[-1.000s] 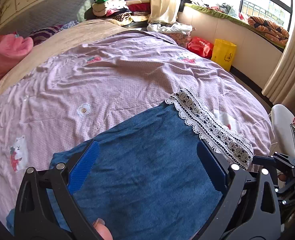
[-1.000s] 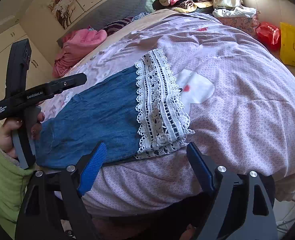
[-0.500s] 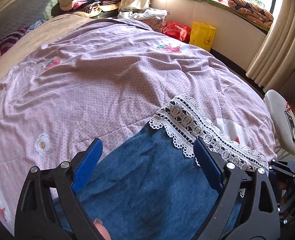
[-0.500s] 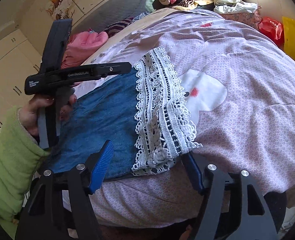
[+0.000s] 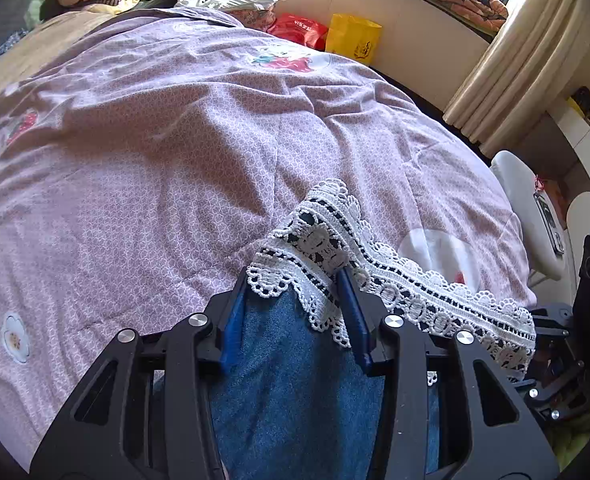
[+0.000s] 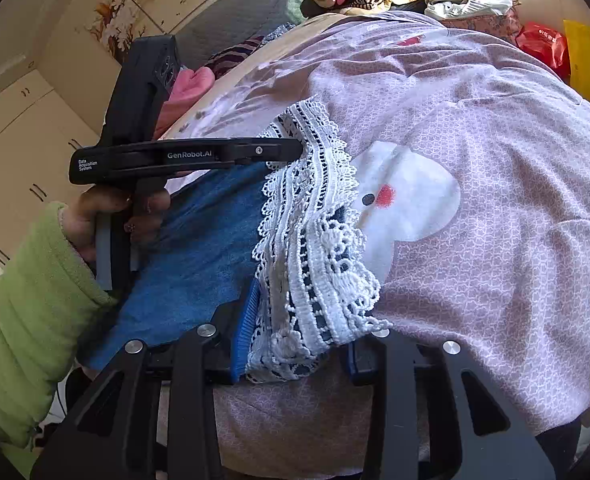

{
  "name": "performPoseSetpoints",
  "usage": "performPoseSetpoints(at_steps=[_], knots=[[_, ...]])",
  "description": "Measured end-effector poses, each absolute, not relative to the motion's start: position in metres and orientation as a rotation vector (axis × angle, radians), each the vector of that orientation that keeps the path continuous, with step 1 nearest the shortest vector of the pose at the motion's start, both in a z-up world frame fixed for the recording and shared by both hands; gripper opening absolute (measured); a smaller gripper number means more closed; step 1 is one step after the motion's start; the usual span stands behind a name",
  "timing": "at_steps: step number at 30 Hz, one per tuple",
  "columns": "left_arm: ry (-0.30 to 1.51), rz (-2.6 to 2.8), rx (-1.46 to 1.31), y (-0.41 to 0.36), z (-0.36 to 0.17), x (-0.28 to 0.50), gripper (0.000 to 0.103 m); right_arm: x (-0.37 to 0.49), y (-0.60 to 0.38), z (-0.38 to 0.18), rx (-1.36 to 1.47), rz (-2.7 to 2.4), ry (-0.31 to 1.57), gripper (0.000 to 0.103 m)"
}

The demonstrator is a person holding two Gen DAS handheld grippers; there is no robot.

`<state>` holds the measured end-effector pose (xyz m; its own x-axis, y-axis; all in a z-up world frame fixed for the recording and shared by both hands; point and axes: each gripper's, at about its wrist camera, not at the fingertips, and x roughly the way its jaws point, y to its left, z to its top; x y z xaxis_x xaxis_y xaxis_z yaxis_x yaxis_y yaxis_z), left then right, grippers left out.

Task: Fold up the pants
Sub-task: 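Move both grippers to the lace-trimmed leg end and grasp it, then lift the lace-trimmed end with both grippers and fold it over the pants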

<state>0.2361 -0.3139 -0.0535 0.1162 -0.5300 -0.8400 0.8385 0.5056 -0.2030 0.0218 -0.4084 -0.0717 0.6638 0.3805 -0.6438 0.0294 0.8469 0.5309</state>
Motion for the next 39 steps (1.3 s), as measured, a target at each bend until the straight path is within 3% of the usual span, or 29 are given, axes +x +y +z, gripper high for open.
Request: performPoseSetpoints(at_steps=[3,8,15,23,31,35,38,39], knots=[[1.02,-1.029,0.35,-0.309,-0.052,0.237,0.018,0.021,-0.407,-0.07,0.528,0.206,0.824,0.027],[1.001,-1.061,0.286,-0.296,-0.039,0.24,0.011,0.018,-0.403,-0.059,0.515,0.209,0.802,0.024],[0.928,-1.087,0.173,-0.265,-0.01,0.239,0.01,0.012,-0.38,-0.019,0.44,0.264,0.724,0.022],[0.823,-1.028,0.041,-0.174,0.027,0.23,0.01,0.018,-0.312,0.03,0.286,0.426,0.644,0.022],[0.867,-0.87,-0.059,-0.081,-0.003,0.221,0.01,0.038,-0.213,0.009,0.084,0.584,0.724,0.022],[0.917,-0.799,-0.148,-0.053,-0.025,0.218,0.018,0.044,-0.18,-0.019,0.017,0.609,0.804,0.022],[0.902,-0.758,-0.236,-0.028,-0.024,0.211,0.043,0.041,-0.162,-0.028,-0.045,0.622,0.818,0.022],[0.9,-0.747,-0.264,-0.021,-0.022,0.207,0.046,0.04,-0.156,-0.03,-0.068,0.622,0.82,0.022]])
